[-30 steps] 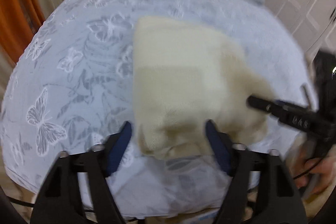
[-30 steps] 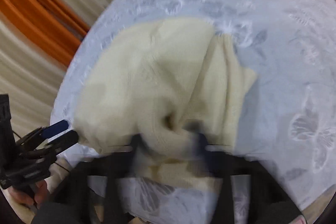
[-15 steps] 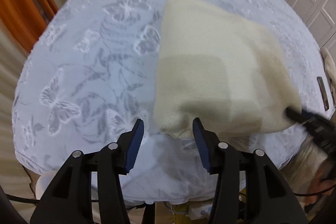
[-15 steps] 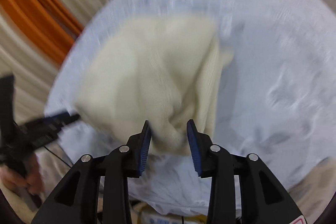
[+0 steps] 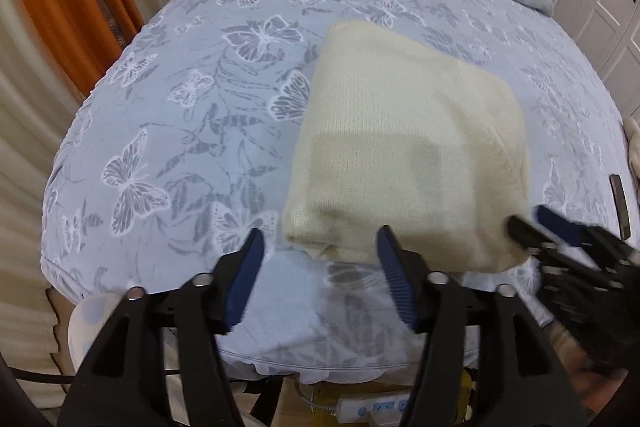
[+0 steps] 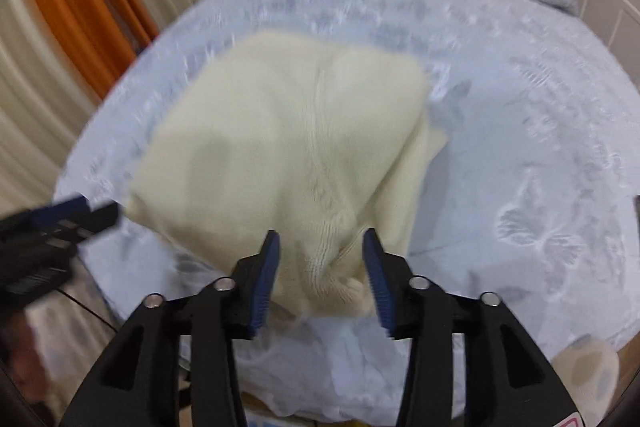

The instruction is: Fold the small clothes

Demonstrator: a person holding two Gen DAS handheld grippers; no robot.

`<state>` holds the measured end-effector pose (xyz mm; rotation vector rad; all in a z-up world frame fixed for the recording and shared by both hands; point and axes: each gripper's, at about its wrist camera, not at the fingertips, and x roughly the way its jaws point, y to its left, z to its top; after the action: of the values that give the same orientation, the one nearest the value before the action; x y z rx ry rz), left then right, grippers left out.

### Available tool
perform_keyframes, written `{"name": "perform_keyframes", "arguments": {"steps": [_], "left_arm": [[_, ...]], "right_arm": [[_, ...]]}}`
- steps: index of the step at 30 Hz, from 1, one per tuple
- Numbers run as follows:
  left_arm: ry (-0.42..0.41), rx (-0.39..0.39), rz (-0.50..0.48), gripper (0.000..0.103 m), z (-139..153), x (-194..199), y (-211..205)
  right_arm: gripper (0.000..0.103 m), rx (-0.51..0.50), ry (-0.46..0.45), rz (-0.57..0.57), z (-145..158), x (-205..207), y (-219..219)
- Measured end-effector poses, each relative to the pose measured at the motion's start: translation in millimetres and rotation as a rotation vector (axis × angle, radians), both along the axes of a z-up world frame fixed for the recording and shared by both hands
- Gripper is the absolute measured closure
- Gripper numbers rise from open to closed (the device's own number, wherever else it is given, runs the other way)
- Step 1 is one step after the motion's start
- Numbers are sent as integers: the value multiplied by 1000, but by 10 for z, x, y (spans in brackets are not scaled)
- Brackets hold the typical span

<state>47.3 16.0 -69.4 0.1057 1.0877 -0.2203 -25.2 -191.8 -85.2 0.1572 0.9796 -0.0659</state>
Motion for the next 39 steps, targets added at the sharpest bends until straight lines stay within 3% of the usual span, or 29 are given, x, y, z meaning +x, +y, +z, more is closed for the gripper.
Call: {"name": "perform_keyframes", "arguments": {"steps": [2,5,7,12,15,19,28,39], "left_arm": [[-30,18,6,35,24,-35,-36],[-87,11,5,20,103,-123,-84],[-136,10,14,16,156,-198,-104],[-203,33,47,15,183,-322,-164],[-214,15,57,15,139,-395,-184],[-232,53,37,15,43,-506,-271],[-216,77,42,15,-52,-640,-307],[-207,69,68,15,-61,-658,-268]], "right_arm": [[32,-21,-22,-36,160,-64,-1],[28,-29,-43,-99,208,-190,-55],[24,-32,-50,-138,223,-267,-78],[18,-80,-39,-196,178,-425,-72],[18,-81,-37,-202,108,-531,-84],[18,-97,-26,-191,12,-618,-26],[17,-161,-43,-152,7,-707,176],[17,-155,-42,-154,8,-732,201]]}}
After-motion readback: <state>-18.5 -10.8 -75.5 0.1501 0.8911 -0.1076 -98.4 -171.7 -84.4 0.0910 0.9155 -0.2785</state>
